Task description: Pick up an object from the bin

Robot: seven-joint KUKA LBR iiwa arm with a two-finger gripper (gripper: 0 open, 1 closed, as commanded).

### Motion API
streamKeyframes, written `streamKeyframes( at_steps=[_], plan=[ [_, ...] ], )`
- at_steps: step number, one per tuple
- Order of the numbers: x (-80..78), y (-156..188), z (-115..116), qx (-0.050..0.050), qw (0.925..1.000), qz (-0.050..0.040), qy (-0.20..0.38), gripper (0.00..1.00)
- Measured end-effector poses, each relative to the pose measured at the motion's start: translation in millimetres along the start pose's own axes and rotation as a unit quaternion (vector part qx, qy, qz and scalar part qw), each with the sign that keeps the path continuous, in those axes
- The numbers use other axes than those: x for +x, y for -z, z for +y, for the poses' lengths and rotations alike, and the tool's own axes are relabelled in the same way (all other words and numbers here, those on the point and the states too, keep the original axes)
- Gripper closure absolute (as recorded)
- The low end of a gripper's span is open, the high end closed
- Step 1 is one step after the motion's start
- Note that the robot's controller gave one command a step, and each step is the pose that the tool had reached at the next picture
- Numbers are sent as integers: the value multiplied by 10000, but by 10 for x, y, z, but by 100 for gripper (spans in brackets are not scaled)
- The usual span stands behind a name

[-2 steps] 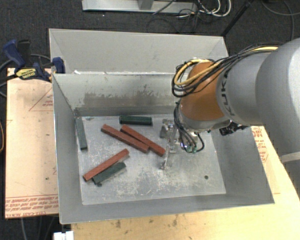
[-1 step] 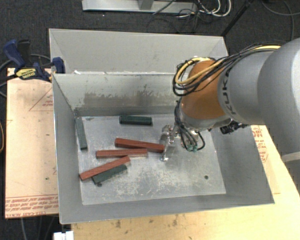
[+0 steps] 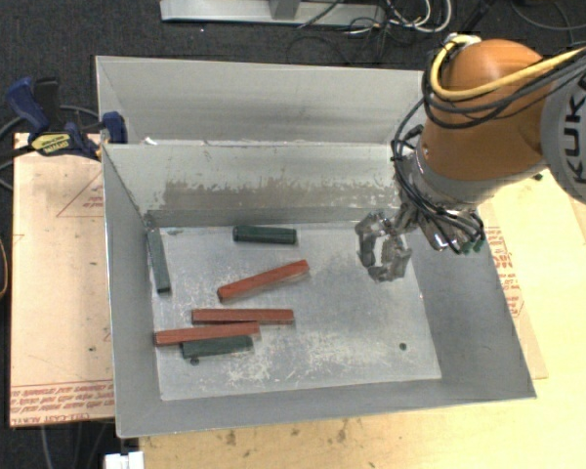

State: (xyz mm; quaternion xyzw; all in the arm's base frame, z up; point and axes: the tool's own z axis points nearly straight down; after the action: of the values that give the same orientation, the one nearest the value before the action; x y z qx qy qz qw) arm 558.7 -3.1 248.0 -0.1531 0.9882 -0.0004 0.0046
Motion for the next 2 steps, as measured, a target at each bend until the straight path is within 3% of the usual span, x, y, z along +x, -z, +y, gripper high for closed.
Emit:
streamKeyframes(
  at_steps=[1, 2],
  plan=[
    [7, -27, 5, -10, 10000, 25, 1, 0],
    [126, -807, 266, -35, 10000, 77, -6, 0]
  ],
)
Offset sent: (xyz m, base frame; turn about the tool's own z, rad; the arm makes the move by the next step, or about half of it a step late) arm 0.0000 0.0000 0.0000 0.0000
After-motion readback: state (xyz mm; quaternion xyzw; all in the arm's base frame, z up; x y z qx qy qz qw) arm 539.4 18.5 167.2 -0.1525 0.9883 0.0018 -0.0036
